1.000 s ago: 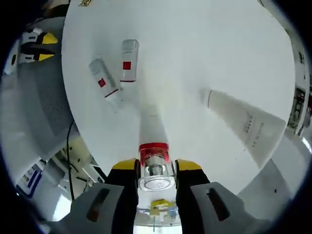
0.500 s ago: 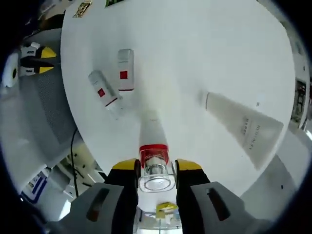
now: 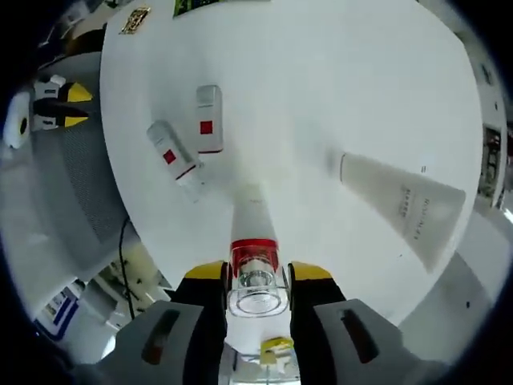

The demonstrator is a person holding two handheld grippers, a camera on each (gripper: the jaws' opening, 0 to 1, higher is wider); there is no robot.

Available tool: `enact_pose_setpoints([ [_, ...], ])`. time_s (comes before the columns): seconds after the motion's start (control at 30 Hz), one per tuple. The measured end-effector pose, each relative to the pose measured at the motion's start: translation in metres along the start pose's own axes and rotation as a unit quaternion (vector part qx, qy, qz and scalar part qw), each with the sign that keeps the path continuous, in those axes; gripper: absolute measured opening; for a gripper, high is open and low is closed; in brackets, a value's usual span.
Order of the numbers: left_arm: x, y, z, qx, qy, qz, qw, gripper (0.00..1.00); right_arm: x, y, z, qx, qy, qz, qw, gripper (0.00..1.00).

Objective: Arrange the skincare products in the storage area until every visible bottle or jar stands upright without overlapping.

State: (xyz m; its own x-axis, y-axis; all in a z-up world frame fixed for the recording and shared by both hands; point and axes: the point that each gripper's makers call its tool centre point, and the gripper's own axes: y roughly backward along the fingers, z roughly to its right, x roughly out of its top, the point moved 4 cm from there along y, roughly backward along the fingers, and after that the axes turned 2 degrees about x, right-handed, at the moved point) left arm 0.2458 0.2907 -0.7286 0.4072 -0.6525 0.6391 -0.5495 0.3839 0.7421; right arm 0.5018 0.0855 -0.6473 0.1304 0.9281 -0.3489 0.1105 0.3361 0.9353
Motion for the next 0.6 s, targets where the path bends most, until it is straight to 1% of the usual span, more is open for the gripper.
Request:
enact_pose_setpoints([
  [0.1,-0.0003,-0.0008,-0.0001,0.0,-0.001,0.0,1.0,0.19,0.0028,-0.0012,0.0041,0.0,-0.008,0.0,1.0,0.27],
  [0.2,-0.0007,-0.0019,-0.0005,-0.001,-0.001,-0.001,1.0,0.19,0.0024,-0.0017,0.0007,-0.004,-0.009,-0.001,0.9999,0.27],
  [0.33,-0.0007,-0.0008,0.0012,-0.004,-0.005,-0.004,1.0,0.19,0.0032,-0.0015,0.0014,-0.007,0.004,-0.001,1.0,0.27],
  [0.47,0.001,-0.0011,-0.0008,0.0,-0.004,0.002,1.0,0.19,0.0033,-0.0022,0.0004,-0.005,-0.011,0.009,0.9999,0.27],
  [0.6,0.0001,-0.0024,0.0007,-0.004,-0.008,-0.001,1.0,0.19,0.0031,-0.0018,-0.0018,-0.008,-0.015,0.014,0.9998,0.27],
])
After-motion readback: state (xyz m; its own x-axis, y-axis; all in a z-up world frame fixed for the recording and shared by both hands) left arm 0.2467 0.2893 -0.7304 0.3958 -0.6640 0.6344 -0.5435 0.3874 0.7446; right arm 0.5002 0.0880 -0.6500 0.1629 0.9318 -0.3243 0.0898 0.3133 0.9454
